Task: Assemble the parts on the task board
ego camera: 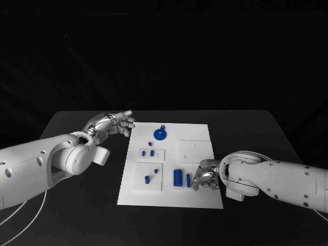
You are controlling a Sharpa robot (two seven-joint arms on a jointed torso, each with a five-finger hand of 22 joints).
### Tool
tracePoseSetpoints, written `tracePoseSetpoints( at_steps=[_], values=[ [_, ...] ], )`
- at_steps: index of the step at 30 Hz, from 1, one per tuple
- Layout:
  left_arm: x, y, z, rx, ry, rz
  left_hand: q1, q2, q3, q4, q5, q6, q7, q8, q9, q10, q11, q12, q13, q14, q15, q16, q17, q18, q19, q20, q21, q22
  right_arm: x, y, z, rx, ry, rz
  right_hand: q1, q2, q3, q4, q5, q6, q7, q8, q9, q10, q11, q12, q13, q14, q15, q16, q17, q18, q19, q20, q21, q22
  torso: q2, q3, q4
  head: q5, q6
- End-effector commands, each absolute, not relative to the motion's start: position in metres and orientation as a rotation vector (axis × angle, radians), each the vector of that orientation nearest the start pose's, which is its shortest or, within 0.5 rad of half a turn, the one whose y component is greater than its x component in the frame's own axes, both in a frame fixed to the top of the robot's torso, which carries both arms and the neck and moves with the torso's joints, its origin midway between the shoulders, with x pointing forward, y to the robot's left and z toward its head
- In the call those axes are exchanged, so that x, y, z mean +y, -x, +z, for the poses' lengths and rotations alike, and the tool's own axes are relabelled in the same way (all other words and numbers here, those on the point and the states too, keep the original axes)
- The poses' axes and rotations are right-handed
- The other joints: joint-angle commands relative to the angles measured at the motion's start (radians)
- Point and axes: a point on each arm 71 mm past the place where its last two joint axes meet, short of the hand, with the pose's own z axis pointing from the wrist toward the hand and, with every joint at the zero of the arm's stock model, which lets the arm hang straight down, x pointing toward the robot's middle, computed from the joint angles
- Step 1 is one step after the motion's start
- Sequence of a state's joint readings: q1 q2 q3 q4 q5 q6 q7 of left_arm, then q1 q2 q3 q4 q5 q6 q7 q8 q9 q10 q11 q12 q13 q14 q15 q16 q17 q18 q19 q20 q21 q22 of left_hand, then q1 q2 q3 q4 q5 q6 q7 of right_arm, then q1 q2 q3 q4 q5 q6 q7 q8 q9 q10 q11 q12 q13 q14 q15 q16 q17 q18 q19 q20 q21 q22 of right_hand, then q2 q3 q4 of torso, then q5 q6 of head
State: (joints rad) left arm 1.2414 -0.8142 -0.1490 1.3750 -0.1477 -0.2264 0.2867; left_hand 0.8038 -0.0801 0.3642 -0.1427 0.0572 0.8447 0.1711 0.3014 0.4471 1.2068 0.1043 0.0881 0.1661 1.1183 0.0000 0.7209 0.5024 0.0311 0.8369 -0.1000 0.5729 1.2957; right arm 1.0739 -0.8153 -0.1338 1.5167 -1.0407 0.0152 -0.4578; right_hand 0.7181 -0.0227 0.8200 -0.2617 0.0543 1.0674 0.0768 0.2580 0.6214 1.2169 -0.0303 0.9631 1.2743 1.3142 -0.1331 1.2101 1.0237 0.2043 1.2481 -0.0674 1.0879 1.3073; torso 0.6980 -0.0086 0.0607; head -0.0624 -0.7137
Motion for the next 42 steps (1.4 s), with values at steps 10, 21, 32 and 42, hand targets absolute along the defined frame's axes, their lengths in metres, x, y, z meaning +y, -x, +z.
tracePoseSetpoints(
  at_steps=[10,21,32,42],
  values=[
    [0.232,-0.508,-0.210,1.622,0.993,-1.369,0.007,0.001,0.003,0.004,-0.004,-0.008,-0.001,0.004,-0.001,-0.005,0.001,-0.005,0.001,0.004,-0.001,-0.006,0.002,0.018,0.007,0.002,-0.006,0.002,-0.203,-0.432,-0.282,2.392,-0.192,0.736,-0.028,-0.086,-0.076,-0.003,-0.006,-0.029,0.013,-0.018,-0.001,-0.016,0.008,-0.014,0.001,-0.010,0.006,-0.015,-0.008,0.058,-0.008,0.000,-0.013,0.005,-0.003,0.0005,-0.0011,-0.006,0.022],
    [0.239,-0.520,-0.208,1.589,1.004,-1.344,0.009,0.001,0.002,0.003,-0.004,-0.008,-0.001,0.004,-0.002,-0.005,0.001,-0.005,0.001,0.003,-0.001,-0.006,0.002,0.018,0.007,0.002,-0.007,0.003,-0.226,-0.502,-0.229,1.966,-0.455,0.903,0.023,-0.103,-0.096,0.008,-0.003,-0.061,0.022,-0.028,0.003,-0.027,0.017,-0.026,-0.009,-0.025,0.013,-0.046,-0.022,0.058,-0.030,0.000,-0.042,-0.006,-0.014,-0.0061,-0.0023,-0.016,0.082],
    [0.258,-0.539,-0.195,1.486,1.129,-1.359,0.053,0.001,0.007,-0.030,-0.003,-0.013,0.001,0.004,-0.003,-0.023,0.015,-0.014,-0.003,-0.071,0.027,-0.068,-0.016,0.012,-0.026,0.024,-0.031,0.006,-0.225,-0.550,-0.213,1.684,-0.740,1.122,0.072,-0.081,-0.151,-0.017,0.079,-0.183,0.100,-0.066,-0.001,-0.324,0.126,-0.389,-0.364,-0.379,0.183,-0.443,-0.235,-0.012,-0.440,0.147,-0.437,-0.168,-0.033,-0.0114,0.0073,-0.014,0.155],
    [0.263,-0.559,-0.191,1.321,1.082,-1.202,0.083,-0.025,0.003,-0.074,-0.004,-0.167,-0.046,-0.064,-0.029,-0.354,0.015,-0.026,-0.100,-0.485,0.161,-0.356,-0.125,-0.031,-0.334,0.165,-0.219,-0.029,-0.236,-0.573,-0.214,1.446,-0.957,1.198,0.080,-0.037,-0.271,-0.018,0.179,-0.335,0.040,-0.098,-0.047,-0.357,0.181,-0.730,-0.903,-0.591,0.301,-0.771,-0.521,-0.053,-0.695,0.246,-0.702,-0.313,-0.048,-0.0131,0.0064,-0.021,0.191]
  ],
)
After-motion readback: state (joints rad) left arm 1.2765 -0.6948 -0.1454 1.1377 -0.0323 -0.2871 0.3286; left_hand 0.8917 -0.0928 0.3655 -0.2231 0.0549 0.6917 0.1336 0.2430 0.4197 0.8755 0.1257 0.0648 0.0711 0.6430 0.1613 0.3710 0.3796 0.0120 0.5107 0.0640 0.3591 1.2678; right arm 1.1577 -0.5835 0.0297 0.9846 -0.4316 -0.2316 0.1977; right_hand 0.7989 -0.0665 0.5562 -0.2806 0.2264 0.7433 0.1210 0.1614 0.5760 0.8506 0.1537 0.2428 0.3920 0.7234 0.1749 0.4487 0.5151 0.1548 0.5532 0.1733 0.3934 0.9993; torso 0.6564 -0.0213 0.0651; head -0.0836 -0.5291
